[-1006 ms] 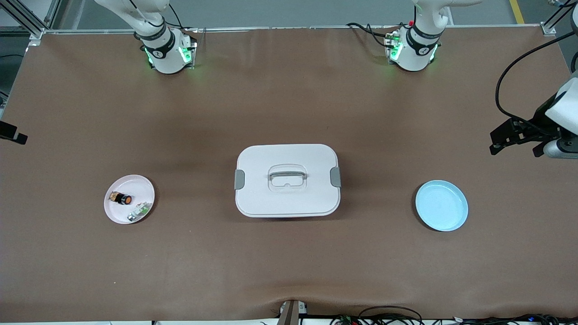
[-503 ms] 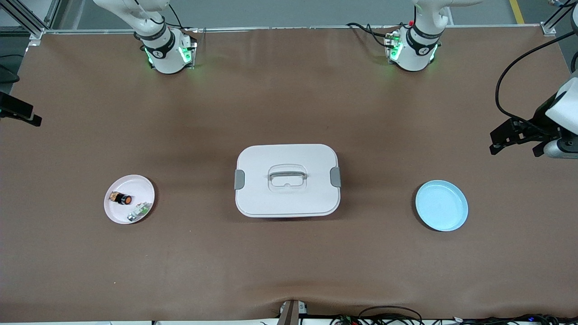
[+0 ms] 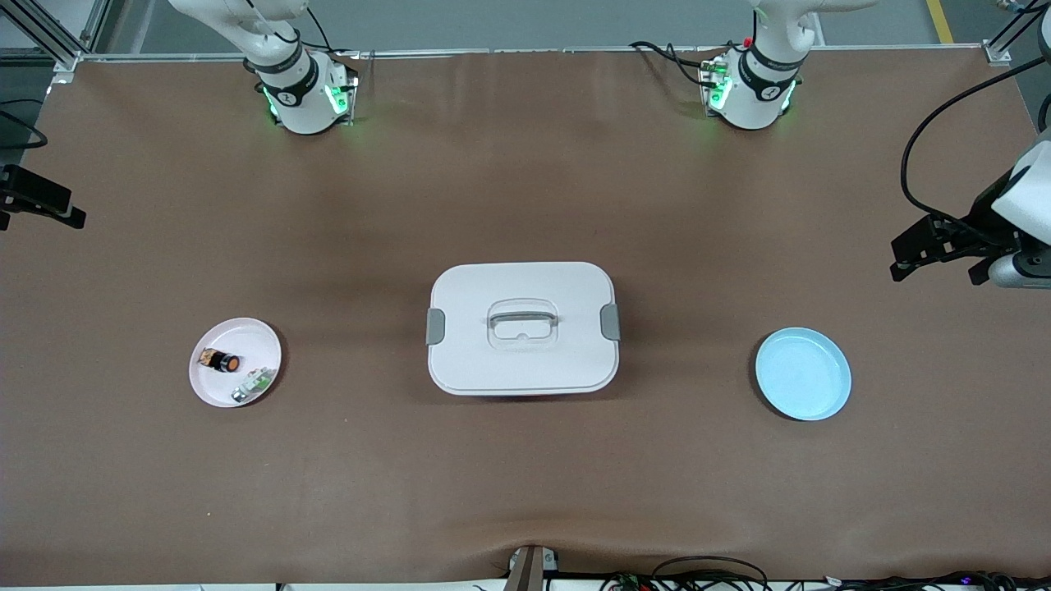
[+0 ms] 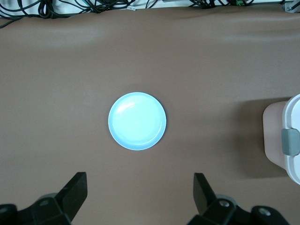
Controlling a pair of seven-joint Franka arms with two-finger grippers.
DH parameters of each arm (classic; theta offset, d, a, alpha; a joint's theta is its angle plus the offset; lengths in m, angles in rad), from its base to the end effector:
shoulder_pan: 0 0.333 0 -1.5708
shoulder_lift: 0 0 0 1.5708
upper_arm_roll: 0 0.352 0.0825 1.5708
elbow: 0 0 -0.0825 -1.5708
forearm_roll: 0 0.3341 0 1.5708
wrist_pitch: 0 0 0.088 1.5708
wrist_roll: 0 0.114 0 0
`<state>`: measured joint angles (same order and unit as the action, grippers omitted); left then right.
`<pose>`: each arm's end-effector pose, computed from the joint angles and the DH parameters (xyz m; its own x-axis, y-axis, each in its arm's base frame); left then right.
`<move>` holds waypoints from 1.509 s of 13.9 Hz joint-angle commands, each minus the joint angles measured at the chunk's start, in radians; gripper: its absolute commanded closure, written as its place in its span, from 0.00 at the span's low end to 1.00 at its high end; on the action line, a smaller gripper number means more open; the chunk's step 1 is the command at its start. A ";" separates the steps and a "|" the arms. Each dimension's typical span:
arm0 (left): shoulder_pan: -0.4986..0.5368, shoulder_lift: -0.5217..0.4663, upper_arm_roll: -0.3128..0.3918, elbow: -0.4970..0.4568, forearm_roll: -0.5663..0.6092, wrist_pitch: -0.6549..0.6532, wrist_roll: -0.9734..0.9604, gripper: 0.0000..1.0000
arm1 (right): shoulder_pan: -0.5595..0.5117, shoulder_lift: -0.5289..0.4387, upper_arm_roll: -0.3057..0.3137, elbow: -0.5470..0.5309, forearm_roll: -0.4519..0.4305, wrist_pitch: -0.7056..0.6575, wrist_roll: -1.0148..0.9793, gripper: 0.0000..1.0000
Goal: Transfer orange switch to right arm and place
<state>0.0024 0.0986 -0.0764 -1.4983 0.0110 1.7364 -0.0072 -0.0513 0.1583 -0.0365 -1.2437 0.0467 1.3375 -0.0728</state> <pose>0.5545 -0.0374 0.6484 0.9880 -0.0664 0.1394 -0.0667 -0.9978 -0.0025 0.5315 -0.0384 0.6858 0.9981 -0.0040 -0.0611 -0.0068 -0.9990 -0.0448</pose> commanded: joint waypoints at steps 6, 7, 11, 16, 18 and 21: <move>0.005 0.003 -0.003 0.018 -0.010 -0.020 -0.008 0.00 | 0.008 -0.060 -0.002 -0.095 -0.013 0.031 0.010 0.00; 0.004 0.003 -0.003 0.016 -0.010 -0.020 -0.008 0.00 | 0.008 -0.059 -0.002 -0.098 -0.013 0.031 0.010 0.00; 0.005 0.003 -0.003 0.016 -0.010 -0.020 -0.008 0.00 | 0.010 -0.059 -0.002 -0.100 -0.013 0.025 0.010 0.00; 0.005 0.004 -0.003 0.016 -0.010 -0.020 -0.008 0.00 | 0.007 -0.059 -0.005 -0.102 -0.016 0.023 0.007 0.00; 0.005 0.004 -0.003 0.016 -0.010 -0.020 -0.008 0.00 | 0.007 -0.059 -0.005 -0.100 -0.025 0.034 0.002 0.00; 0.007 0.004 -0.003 0.016 -0.010 -0.020 -0.008 0.00 | -0.001 -0.060 -0.009 -0.100 -0.027 0.049 0.004 0.00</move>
<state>0.0030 0.0986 -0.0763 -1.4983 0.0110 1.7340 -0.0074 -0.0509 0.1313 -0.0427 -1.3098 0.0370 1.3694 -0.0728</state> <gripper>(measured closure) 0.000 0.000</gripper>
